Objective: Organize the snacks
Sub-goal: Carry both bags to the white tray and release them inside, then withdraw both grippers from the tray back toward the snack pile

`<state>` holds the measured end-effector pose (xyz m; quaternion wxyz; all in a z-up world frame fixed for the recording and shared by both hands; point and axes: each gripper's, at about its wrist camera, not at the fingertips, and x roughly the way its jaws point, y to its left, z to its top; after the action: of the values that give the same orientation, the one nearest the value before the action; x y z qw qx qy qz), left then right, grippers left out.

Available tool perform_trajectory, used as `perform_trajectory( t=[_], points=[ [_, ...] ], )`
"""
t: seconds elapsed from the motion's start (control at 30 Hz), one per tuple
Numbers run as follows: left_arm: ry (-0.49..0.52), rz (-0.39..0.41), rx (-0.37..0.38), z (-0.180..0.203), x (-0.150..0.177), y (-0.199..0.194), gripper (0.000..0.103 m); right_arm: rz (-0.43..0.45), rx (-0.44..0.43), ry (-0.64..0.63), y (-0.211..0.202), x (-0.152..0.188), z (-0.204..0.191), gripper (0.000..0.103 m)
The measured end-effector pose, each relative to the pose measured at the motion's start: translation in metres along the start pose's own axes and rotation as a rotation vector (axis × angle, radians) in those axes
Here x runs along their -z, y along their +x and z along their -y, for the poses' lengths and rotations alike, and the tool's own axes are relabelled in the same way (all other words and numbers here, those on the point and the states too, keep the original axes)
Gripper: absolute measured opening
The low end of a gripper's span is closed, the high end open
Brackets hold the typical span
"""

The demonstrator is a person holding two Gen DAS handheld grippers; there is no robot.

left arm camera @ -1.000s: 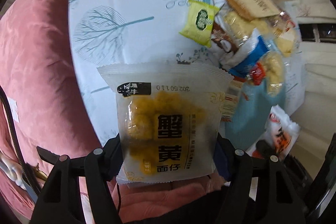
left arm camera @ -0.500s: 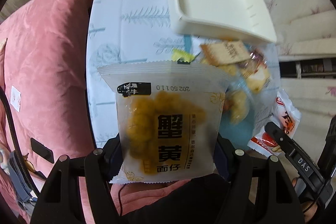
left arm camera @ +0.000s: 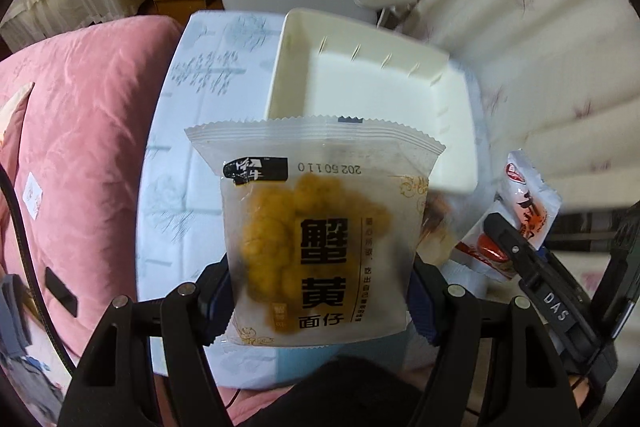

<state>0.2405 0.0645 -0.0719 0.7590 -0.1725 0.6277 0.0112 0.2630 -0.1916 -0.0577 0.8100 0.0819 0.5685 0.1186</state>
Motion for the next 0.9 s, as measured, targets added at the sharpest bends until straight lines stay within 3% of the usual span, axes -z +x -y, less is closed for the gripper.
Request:
perform_trajectory(
  t=[0.3, 0.37, 0.5, 0.6, 0.9],
  points=[
    [-0.008, 0.111, 0.038, 0.044, -0.047, 0.006, 0.071, 0.161, -0.047, -0.126, 0.008, -0.059, 0.021, 0.05],
    [-0.017, 0.132, 0.067, 0.049, -0.056, 0.01, 0.076, 0.183, -0.048, -0.145, 0.013, -0.068, 0.025, 0.05],
    [-0.049, 0.182, 0.067, 0.052, -0.067, 0.016, 0.086, 0.176, -0.062, -0.143, 0.028, -0.08, 0.032, 0.054],
    [-0.051, 0.176, 0.061, 0.052, -0.07, 0.021, 0.089, 0.153, -0.06, -0.115, 0.039, -0.081, 0.038, 0.072],
    [-0.062, 0.164, 0.049, 0.041, -0.057, 0.018, 0.089, 0.146, -0.081, -0.074, 0.036, -0.072, 0.045, 0.073]
  ],
)
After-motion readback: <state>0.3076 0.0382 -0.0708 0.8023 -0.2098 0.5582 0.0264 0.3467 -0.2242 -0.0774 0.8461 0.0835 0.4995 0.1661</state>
